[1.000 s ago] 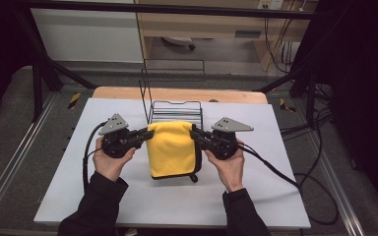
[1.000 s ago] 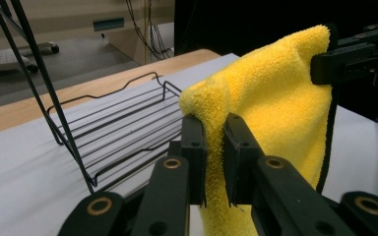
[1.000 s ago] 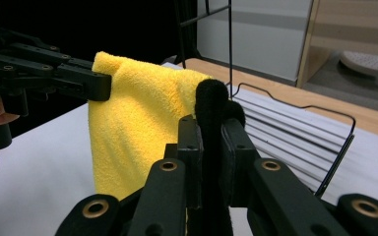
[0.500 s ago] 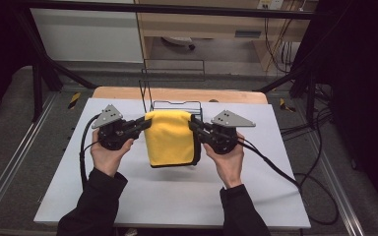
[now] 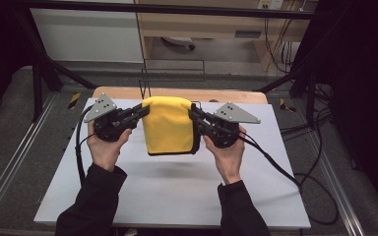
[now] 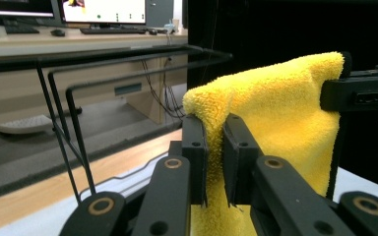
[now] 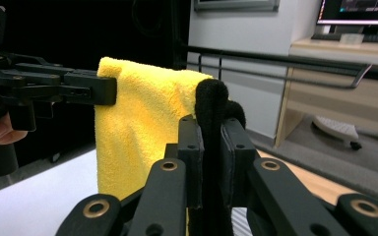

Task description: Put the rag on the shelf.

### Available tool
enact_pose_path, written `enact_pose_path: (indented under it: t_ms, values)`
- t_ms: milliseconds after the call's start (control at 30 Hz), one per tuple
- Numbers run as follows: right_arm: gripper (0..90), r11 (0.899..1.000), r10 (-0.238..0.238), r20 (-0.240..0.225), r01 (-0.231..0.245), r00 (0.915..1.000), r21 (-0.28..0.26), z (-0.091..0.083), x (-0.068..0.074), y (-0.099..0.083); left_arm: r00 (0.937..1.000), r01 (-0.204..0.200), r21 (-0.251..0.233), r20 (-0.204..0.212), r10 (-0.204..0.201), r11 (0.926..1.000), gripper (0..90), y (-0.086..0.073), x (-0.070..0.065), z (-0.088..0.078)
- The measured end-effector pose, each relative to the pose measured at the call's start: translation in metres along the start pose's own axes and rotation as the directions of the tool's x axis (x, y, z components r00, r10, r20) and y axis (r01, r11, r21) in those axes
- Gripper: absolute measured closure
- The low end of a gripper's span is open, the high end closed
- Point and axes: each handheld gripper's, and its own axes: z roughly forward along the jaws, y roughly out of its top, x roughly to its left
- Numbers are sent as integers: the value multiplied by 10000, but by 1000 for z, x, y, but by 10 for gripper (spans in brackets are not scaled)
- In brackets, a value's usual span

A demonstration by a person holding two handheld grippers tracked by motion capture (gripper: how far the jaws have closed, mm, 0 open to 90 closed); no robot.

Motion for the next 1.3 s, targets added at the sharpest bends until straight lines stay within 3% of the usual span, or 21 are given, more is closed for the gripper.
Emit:
enact_pose_path:
  t_ms: [567,733,1033,1300]
  values:
    - [818,9940,-404,355,438,9986,-998,6,-3,40,9986,-433,-935,-340,403,9947,813,41,7,4]
    - [818,9875,-732,537,799,9959,-1357,8,-4,62,9976,-579,-1273,-456,525,9902,813,57,8,5]
    - [818,9771,-997,731,1115,9923,-1814,12,-6,84,9939,-952,-1723,-717,839,9804,813,83,10,6]
    - [818,9677,-1156,886,1323,9893,-2145,21,-11,99,9944,-848,-2037,-793,699,9753,813,98,20,14]
